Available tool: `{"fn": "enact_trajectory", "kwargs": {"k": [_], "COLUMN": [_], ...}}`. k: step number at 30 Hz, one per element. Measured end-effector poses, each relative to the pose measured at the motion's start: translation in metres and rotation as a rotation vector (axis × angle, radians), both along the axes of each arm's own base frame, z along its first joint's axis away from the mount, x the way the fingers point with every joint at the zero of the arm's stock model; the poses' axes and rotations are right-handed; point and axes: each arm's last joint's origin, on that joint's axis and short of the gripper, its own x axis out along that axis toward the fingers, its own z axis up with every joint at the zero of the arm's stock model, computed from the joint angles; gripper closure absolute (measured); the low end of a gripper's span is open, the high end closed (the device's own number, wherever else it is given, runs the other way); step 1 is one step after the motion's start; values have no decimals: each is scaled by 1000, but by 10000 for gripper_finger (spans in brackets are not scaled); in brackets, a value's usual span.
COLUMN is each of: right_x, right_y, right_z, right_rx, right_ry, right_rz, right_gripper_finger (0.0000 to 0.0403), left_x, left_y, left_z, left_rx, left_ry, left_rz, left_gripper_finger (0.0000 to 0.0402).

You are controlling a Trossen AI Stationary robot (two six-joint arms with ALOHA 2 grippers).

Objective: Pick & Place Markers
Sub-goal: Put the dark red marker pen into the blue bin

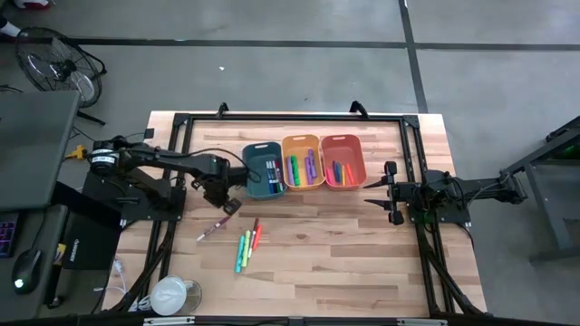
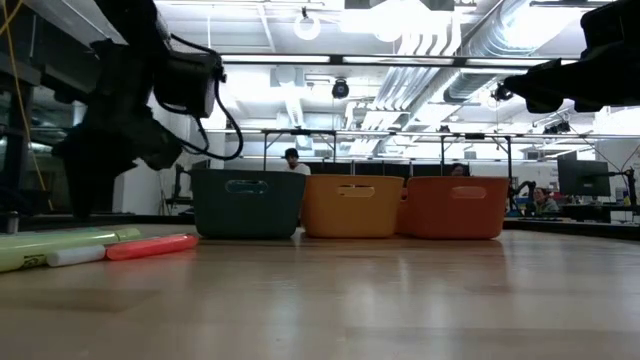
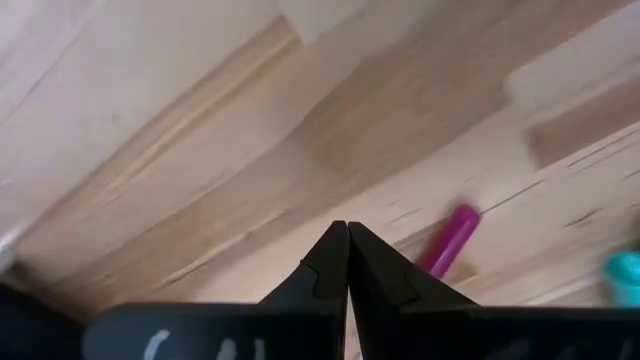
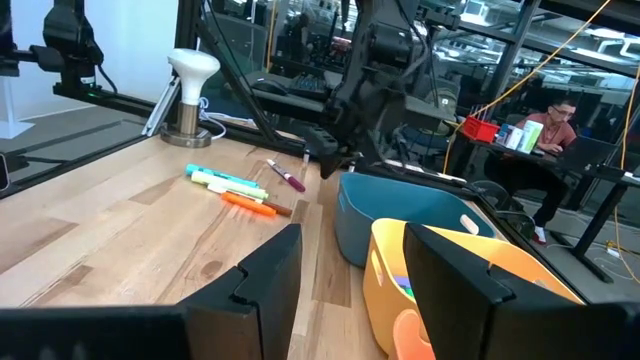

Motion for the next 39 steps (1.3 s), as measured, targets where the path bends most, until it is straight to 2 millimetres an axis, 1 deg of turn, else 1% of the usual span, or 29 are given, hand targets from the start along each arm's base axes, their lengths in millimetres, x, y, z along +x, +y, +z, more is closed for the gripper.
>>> {"fn": "enact_trajectory", "kwargs": {"k": [4,8,13,16,19,23,28,32,35,37,39], "right_x": [0,0,0,0,0,0,0,0,0,0,0], "right_y": [0,0,0,0,0,0,0,0,0,0,0], "right_z": [0,0,0,0,0,0,0,0,0,0,0], "right_rx": [0,0,0,0,0,0,0,0,0,0,0], "right_ry": [-1,0,0,0,0,-1,0,0,0,0,0], "right_rz": [0,0,0,0,0,0,1,0,0,0,0], "right_gripper_finger": [236,236,236,236,236,236,236,236,236,236,236], "left_x": [-4,-12,-16,-12,-6,-4,-1,-1,-3,-5,-8], "left_y": [-13,-27,-49,-59,-62,-62,-71,-76,-81,-84,-88], "left_z": [0,9,25,34,43,43,44,44,43,41,38], "left_rx": [36,86,73,83,84,82,70,139,141,127,98], "left_ry": [53,76,-4,-54,-103,-115,-173,-202,-194,-178,-159], "left_rz": [-55,-54,-37,-28,-31,-26,-63,-79,-57,-64,-85], "left_gripper_finger": [401,401,401,401,401,401,401,401,400,390,368]}}
